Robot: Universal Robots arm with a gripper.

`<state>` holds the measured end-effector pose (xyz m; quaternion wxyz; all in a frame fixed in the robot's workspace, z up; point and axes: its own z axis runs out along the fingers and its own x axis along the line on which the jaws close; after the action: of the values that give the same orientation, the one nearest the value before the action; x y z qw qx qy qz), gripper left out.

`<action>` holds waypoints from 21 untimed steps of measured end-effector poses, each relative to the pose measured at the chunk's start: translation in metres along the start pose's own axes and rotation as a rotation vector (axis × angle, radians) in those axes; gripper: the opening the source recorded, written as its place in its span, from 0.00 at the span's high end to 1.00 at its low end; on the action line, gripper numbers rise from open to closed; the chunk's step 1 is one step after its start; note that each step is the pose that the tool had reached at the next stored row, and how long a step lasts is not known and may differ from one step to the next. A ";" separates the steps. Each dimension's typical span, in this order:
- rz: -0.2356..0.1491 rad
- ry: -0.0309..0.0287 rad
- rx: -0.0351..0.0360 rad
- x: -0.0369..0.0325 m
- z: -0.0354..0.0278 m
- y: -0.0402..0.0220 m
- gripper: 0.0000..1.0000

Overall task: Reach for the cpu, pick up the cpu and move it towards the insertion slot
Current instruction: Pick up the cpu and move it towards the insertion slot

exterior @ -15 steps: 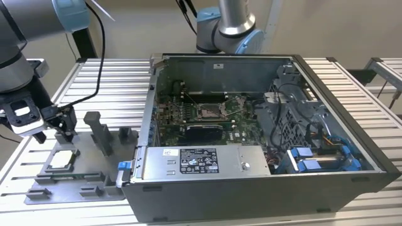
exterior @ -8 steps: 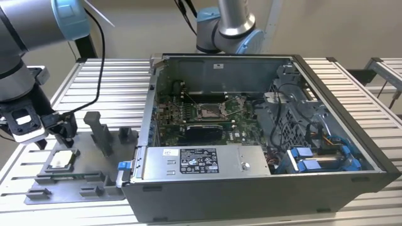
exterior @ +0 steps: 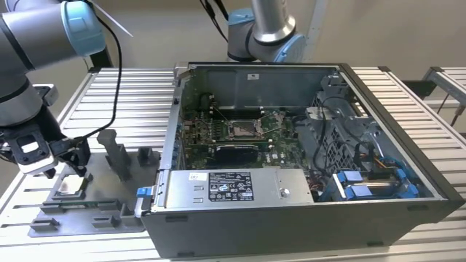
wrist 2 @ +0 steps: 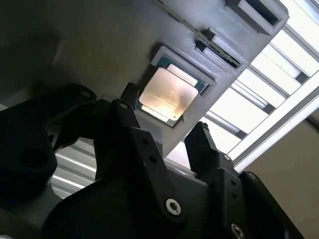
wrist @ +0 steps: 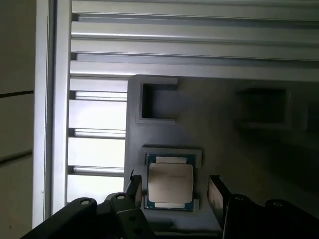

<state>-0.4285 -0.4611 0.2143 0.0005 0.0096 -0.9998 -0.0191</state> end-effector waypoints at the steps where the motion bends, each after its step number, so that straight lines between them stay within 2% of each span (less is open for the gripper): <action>1: 0.000 0.0001 0.0001 0.0003 0.0018 -0.0005 0.00; 11: 0.000 -0.0001 0.0000 0.0012 0.0192 -0.0060 0.00; 21: 0.000 -0.0002 -0.0001 0.0029 0.0299 -0.0065 0.00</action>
<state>-0.4314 -0.4665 0.1842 0.0004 0.0096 -0.9998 -0.0191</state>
